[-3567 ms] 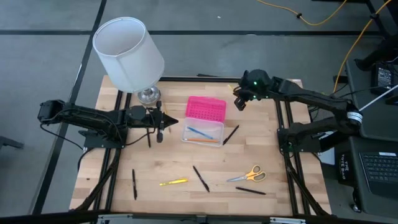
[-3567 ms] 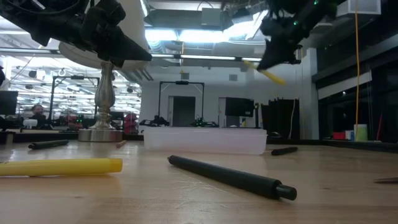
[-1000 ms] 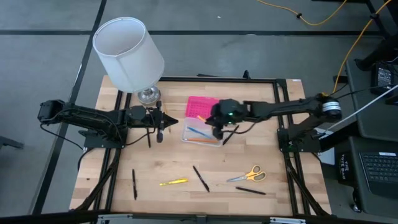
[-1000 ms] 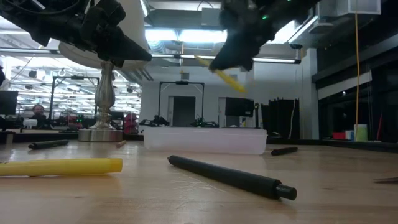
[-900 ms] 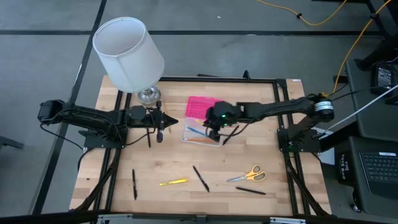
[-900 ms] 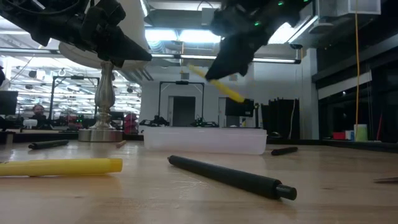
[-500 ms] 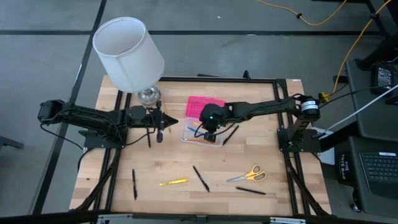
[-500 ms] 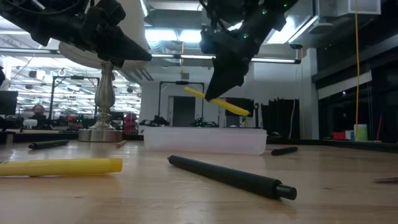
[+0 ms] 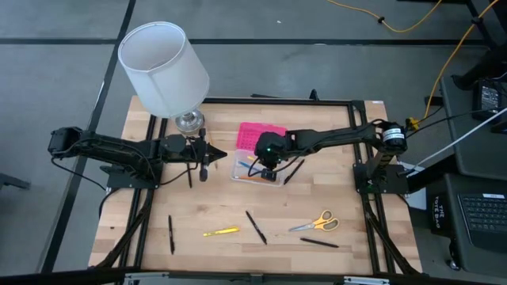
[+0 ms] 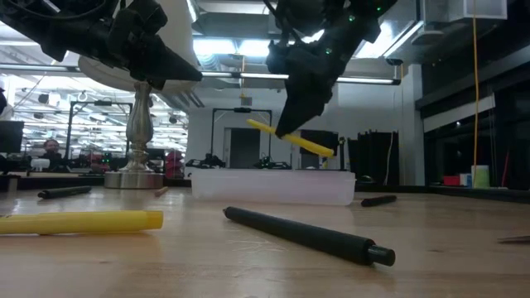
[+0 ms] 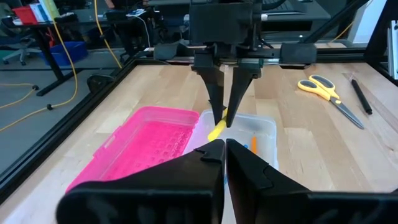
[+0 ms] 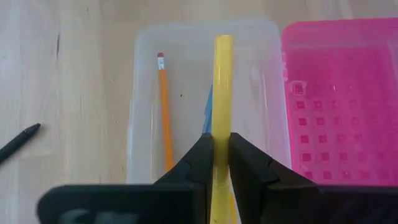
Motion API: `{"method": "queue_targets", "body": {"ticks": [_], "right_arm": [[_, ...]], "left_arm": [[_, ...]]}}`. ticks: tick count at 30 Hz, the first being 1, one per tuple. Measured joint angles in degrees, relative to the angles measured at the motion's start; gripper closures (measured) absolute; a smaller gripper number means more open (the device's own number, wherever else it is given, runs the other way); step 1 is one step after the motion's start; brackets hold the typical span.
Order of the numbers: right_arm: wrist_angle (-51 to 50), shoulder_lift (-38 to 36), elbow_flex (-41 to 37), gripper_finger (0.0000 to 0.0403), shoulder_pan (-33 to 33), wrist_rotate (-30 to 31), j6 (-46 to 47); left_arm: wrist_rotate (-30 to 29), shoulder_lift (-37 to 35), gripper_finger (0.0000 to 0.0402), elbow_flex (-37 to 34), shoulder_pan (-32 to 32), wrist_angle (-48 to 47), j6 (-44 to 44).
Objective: Pick & place school supplies into a supply box
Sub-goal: Put the yellow pen into the transparent supply box
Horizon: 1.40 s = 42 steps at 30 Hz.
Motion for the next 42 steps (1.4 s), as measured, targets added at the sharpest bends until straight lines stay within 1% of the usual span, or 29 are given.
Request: {"method": "queue_targets", "body": {"ticks": [4,9,12,18,29,39,42], "right_arm": [[-1.27,0.0,-0.15,0.0357,-0.21,0.06,-0.6],[0.48,-0.02,-2.5,0.0357,-0.26,0.29,-0.63],[2.78,-0.02,-4.31,0.0357,-0.33,1.46,-1.6],[9.31,-0.02,-7.7,0.0357,-1.75,1.7,-2.61],[10.09,4.03,-7.8,0.0357,-3.47,1.66,-4.96],[10.15,4.06,-7.8,0.0356,-3.67,1.44,-2.63],[10.13,4.06,-7.78,0.0346,-3.67,0.77,-2.49]], "left_arm": [[0.0,0.0,0.0395,0.0,-0.01,0.02,0.0],[0.0,0.0,0.0395,0.0,0.0,0.02,-0.05],[0.0,0.0,0.0396,0.0,0.01,0.01,-0.46],[0.0,0.0,0.0393,0.0,-0.01,0.02,-0.48],[0.88,0.0,0.0392,0.0,-0.01,0.02,-0.5],[1.44,0.0,0.0391,0.0,-0.01,0.01,-0.5],[1.39,0.0,0.0391,0.0,-0.01,0.0,-0.5]]}}
